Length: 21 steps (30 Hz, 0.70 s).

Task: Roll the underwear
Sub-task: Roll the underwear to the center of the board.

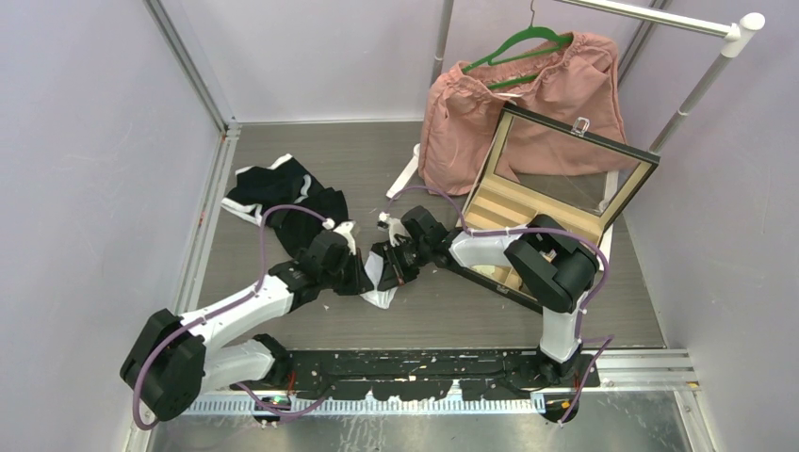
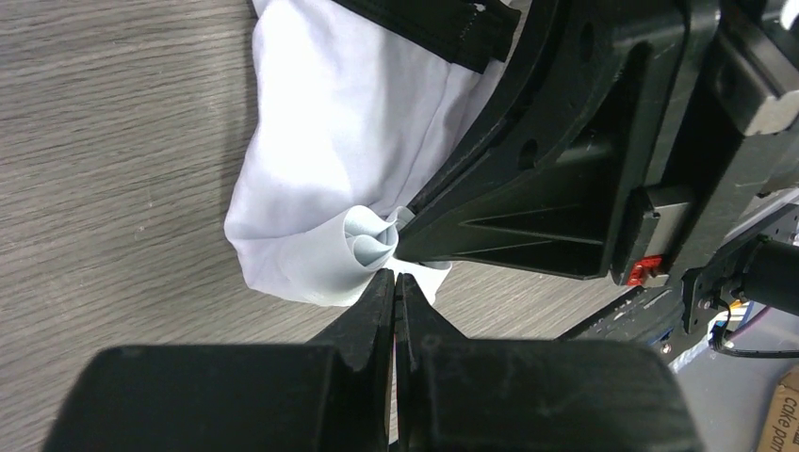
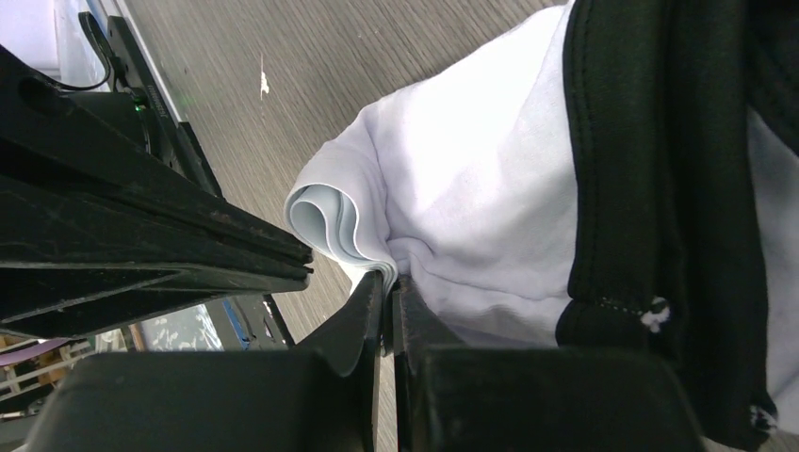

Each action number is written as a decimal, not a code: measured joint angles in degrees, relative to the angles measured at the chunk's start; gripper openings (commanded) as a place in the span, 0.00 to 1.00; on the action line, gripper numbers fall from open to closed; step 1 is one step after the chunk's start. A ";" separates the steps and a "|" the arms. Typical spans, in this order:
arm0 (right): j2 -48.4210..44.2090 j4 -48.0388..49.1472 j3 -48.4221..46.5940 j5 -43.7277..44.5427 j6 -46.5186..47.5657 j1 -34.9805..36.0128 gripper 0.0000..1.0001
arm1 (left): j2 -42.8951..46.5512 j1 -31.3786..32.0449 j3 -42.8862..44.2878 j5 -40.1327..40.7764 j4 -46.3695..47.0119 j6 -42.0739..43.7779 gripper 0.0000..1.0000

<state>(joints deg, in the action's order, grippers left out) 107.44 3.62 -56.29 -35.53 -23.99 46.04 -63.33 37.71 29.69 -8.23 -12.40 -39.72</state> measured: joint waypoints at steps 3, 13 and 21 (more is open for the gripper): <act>0.20 -0.13 -0.17 -0.04 0.00 -0.02 0.06 | -1.05 0.00 0.00 0.22 0.28 0.04 0.01; 0.24 -0.50 -0.35 -0.02 0.02 -0.09 0.11 | -6.08 0.07 0.02 3.37 1.09 -0.83 0.01; 0.24 -0.46 -0.35 0.26 0.07 -0.11 0.25 | -6.08 0.33 0.02 6.47 1.11 -2.38 0.01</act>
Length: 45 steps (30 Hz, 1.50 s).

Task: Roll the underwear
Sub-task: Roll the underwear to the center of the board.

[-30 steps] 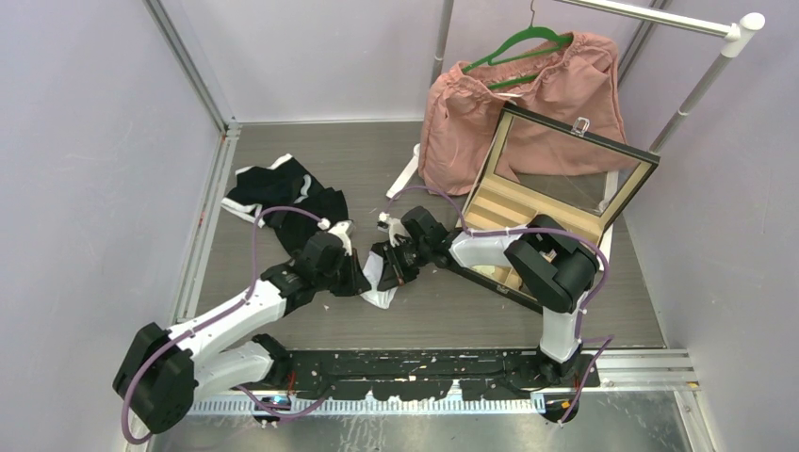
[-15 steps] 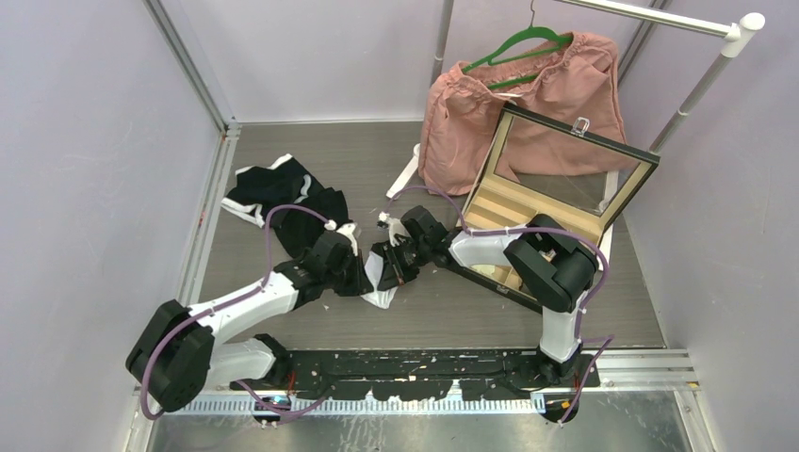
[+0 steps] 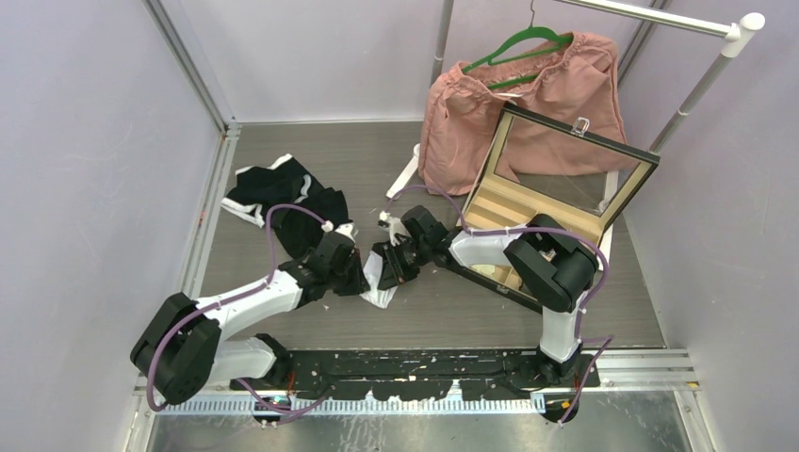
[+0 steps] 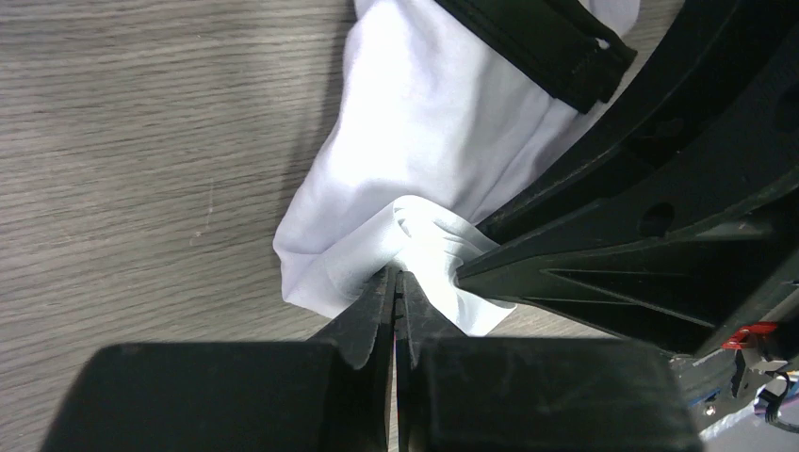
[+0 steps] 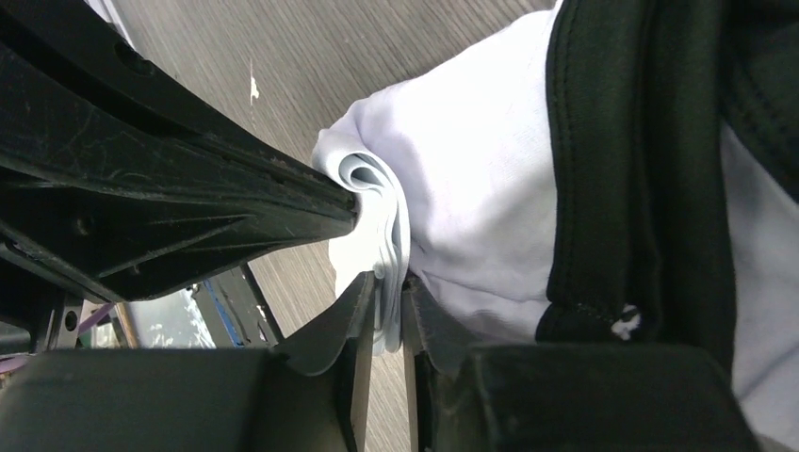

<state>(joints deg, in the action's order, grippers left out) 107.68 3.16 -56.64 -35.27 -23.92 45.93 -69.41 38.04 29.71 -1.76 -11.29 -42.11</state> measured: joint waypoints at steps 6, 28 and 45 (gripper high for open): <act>-0.07 -0.94 0.00 1.53 0.33 -0.04 0.39 | -0.37 0.00 0.02 1.66 0.24 -0.79 0.01; -13.55 -10.29 0.72 17.97 1.38 2.03 0.26 | -3.19 0.00 1.22 2.67 1.90 -1.01 0.01; -6.45 -2.05 0.72 13.92 -5.60 5.99 0.15 | -3.19 0.00 1.22 2.67 1.90 -1.01 0.01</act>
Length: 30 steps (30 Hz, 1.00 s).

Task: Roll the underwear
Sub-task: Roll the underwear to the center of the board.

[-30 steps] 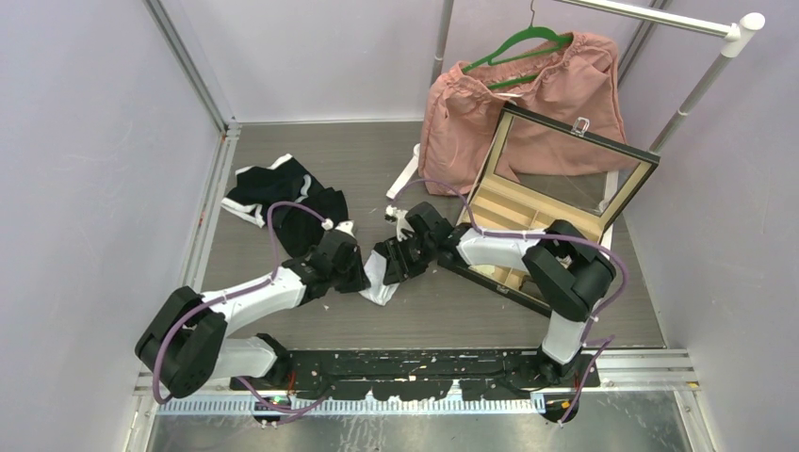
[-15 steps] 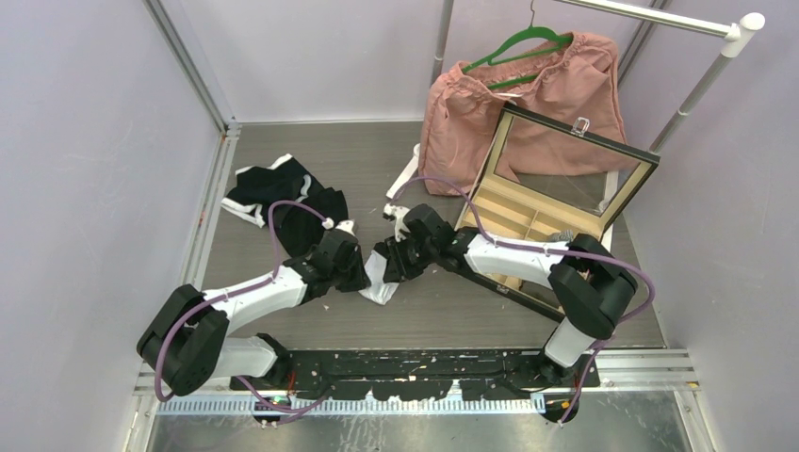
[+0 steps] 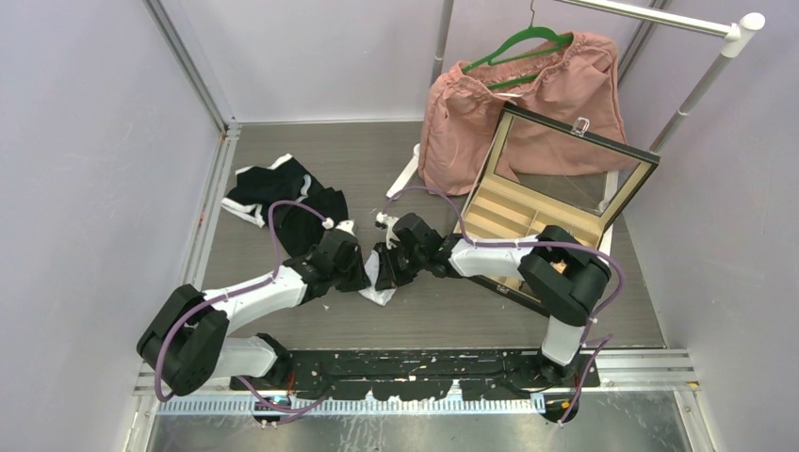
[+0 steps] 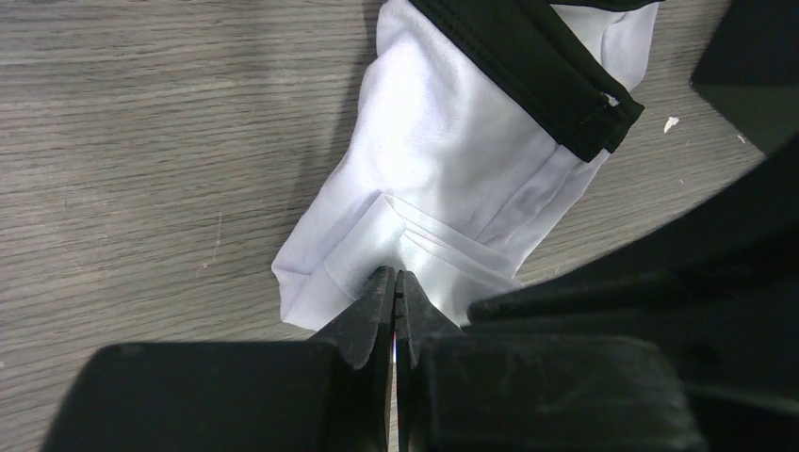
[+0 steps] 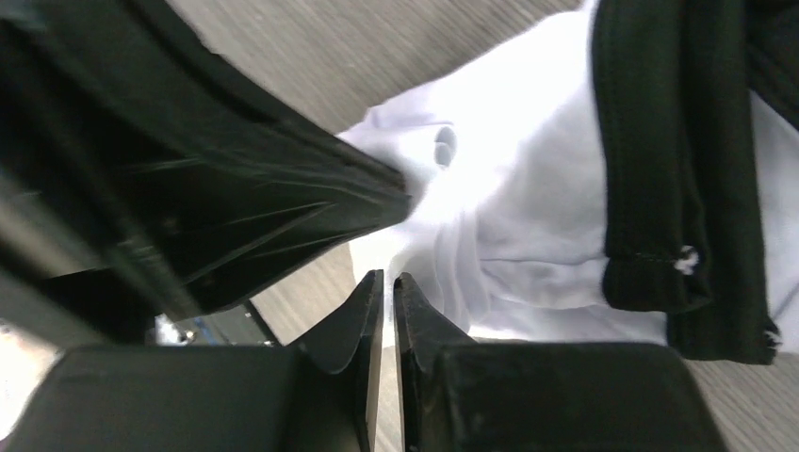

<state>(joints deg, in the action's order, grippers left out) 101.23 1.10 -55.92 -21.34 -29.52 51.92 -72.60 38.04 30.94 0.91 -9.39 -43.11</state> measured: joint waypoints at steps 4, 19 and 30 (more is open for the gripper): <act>1.73 -1.84 -0.02 3.50 0.31 -0.02 0.15 | 0.00 0.00 0.00 0.02 0.07 -0.02 0.01; 3.45 -7.89 -3.85 9.57 5.57 0.13 0.19 | 0.74 -0.02 -0.48 0.00 0.17 -0.22 0.01; 6.03 -13.38 -9.14 10.84 9.84 0.42 0.23 | 3.10 0.46 -4.11 -0.59 4.00 -2.25 0.01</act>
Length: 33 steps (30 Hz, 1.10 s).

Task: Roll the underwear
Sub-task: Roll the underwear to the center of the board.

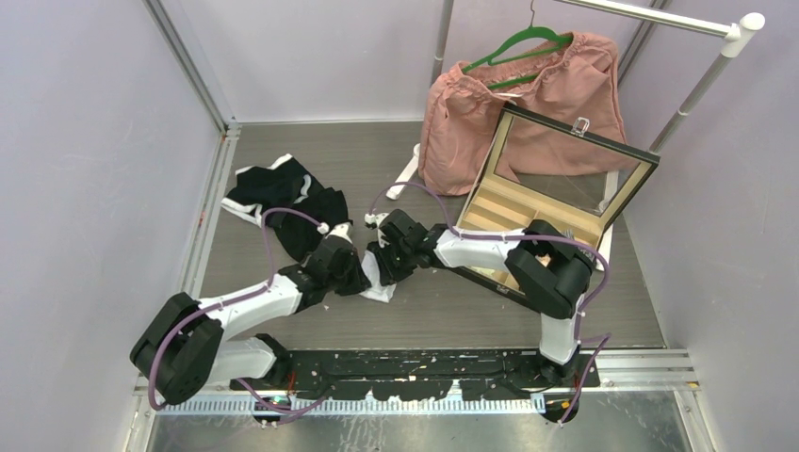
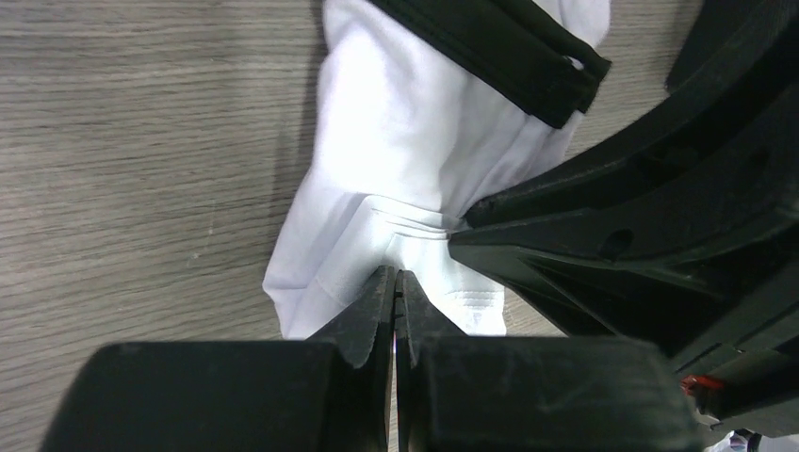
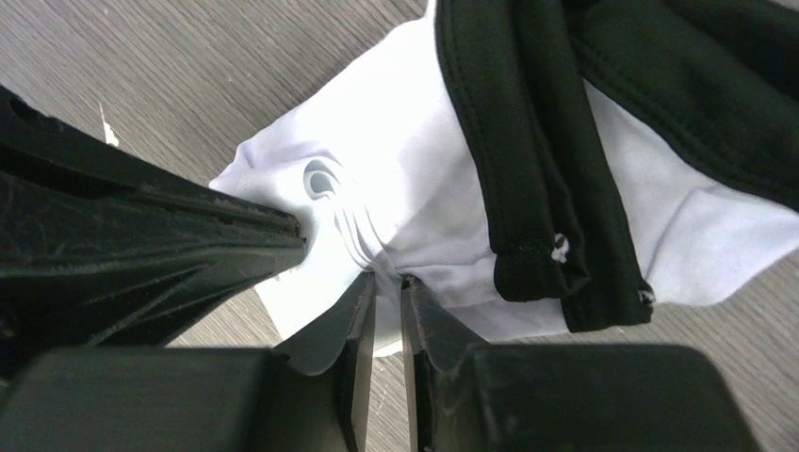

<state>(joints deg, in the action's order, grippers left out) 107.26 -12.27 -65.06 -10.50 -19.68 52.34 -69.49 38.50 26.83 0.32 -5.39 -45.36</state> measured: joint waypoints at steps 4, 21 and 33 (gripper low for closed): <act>1.01 -1.33 -1.73 -0.11 2.10 -0.02 0.25 | 0.07 1.75 -0.42 0.63 0.98 -1.18 0.01; -6.43 7.82 8.52 1.53 10.03 -0.26 0.48 | 5.38 4.98 -2.78 4.83 -2.21 -5.86 0.01; -19.80 23.28 23.19 6.80 31.17 5.03 0.60 | 4.98 5.05 -2.69 4.92 -2.60 -6.56 0.01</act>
<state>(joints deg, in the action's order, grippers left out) 87.46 11.00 -41.87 -3.70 11.49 57.36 -64.51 43.55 24.14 5.23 -7.99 -51.92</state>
